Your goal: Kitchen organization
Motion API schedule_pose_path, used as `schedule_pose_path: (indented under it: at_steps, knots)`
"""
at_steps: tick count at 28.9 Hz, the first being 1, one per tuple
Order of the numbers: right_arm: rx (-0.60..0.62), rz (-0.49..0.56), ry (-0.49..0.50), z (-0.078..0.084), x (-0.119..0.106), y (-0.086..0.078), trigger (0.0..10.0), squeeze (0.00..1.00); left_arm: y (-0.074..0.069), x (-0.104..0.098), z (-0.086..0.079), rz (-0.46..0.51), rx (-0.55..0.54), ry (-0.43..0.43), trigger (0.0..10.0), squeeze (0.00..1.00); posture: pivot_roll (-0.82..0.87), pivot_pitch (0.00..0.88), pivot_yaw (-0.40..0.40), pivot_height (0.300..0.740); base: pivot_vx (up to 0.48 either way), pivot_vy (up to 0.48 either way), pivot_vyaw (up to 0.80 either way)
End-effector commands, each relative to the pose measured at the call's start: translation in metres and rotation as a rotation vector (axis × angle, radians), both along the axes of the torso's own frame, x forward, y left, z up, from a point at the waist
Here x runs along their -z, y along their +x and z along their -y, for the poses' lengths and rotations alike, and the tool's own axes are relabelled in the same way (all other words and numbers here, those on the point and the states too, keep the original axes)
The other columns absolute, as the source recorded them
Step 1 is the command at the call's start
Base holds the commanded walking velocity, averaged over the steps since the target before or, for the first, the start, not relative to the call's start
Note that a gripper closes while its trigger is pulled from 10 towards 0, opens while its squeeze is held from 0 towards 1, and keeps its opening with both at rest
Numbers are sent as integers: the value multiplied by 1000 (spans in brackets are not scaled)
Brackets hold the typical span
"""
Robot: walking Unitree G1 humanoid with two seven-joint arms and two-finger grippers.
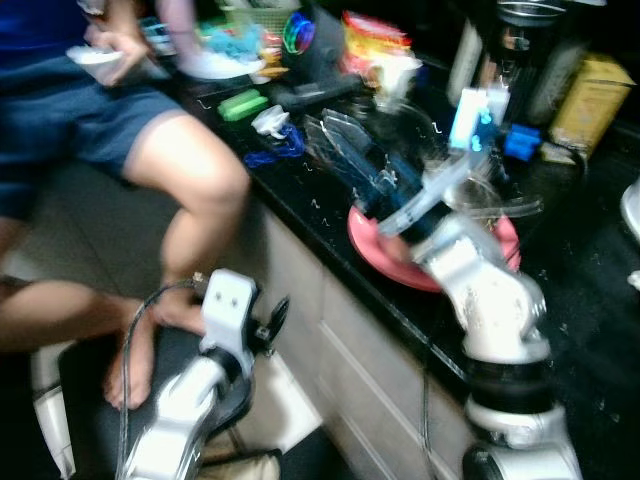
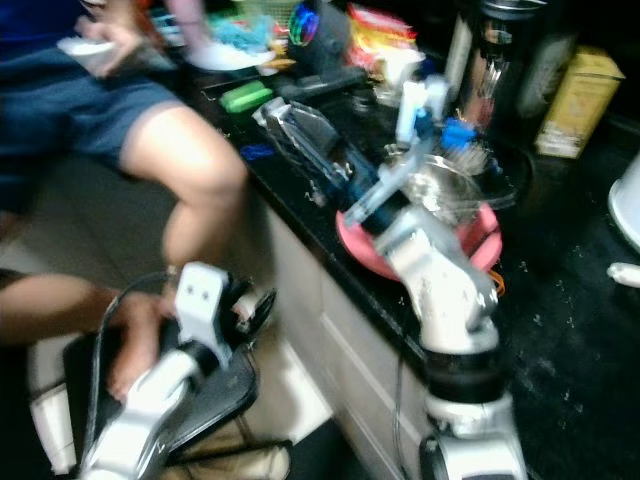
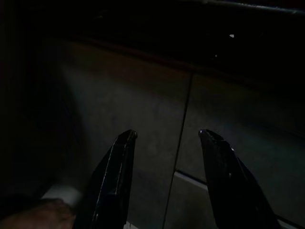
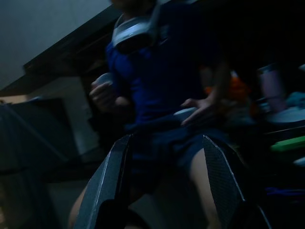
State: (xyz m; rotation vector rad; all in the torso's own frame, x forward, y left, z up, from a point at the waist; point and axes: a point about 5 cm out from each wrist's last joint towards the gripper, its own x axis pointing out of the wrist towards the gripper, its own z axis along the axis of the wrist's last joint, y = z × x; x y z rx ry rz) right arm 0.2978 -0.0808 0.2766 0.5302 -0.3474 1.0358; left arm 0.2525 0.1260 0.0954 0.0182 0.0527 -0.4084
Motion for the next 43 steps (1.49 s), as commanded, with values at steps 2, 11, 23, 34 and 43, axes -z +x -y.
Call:
schedule_pose_path:
  at_steps: [2,11,23,34,43]
  knots:
    - [6,31,-5,6,-8,0,10000,0,-1,2,2,0,10,5,10000,0,41,0,-15,732,0,0,-788]
    - [35,124,-76,18,-23,0,10000,0,-1,2,2,3,13,0,10000,0,44,0,-19,732,0,0,-788]
    - [162,200,-476,-13,-14,9,10000,0,-2,5,2,-3,21,-1,10000,0,51,0,-23,732,0,0,-394]
    - [243,149,-600,-30,7,22,10000,0,-9,4,6,-7,61,42,10000,0,66,0,-31,732,0,0,0]
    - [323,83,-494,-24,3,32,10000,0,-45,3,24,-80,282,15,10000,0,70,0,-26,732,0,0,0]
